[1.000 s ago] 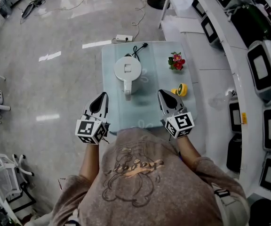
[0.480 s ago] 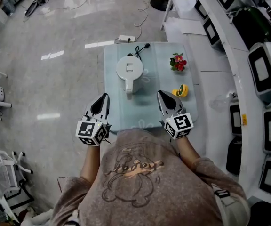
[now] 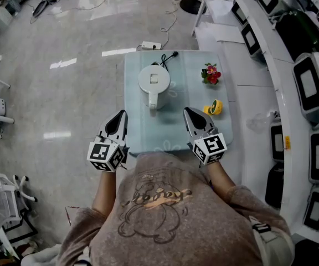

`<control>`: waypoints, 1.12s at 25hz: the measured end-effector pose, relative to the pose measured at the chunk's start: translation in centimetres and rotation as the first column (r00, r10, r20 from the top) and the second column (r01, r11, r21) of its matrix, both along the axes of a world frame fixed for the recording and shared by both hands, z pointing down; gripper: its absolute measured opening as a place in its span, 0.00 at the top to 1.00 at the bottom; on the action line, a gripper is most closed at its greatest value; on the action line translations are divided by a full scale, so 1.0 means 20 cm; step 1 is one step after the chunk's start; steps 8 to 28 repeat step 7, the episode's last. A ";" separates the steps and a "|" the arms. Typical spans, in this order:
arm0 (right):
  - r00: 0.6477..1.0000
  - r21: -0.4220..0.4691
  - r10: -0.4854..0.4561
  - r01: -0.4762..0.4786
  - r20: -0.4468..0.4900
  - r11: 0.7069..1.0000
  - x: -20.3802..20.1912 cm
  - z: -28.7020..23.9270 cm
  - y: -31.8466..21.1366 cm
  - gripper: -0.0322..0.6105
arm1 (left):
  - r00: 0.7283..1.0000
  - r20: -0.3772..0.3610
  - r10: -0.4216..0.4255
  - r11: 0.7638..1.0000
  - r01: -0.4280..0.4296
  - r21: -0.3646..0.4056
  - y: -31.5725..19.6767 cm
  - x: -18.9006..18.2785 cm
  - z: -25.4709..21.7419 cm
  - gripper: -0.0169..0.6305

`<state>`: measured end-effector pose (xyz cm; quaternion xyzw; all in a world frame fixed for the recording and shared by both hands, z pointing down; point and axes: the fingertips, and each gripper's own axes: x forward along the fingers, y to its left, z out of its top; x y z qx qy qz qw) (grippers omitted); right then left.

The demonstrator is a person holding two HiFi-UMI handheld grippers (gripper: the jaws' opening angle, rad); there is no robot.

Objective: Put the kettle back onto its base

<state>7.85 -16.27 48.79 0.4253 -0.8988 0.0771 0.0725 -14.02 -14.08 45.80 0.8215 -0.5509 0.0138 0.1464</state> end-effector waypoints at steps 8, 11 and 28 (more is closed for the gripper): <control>1.000 0.006 -0.009 0.009 -0.002 1.000 -0.01 0.01 0.00 0.95 | 1.000 -0.008 -0.009 1.000 0.009 0.000 0.00 -0.01 -0.01 0.94; 1.000 0.006 -0.009 0.009 -0.002 1.000 -0.01 0.01 0.00 0.95 | 1.000 -0.008 -0.009 1.000 0.009 0.000 0.00 -0.01 -0.01 0.94; 1.000 0.006 -0.009 0.009 -0.002 1.000 -0.01 0.01 0.00 0.95 | 1.000 -0.008 -0.009 1.000 0.009 0.000 0.00 -0.01 -0.01 0.94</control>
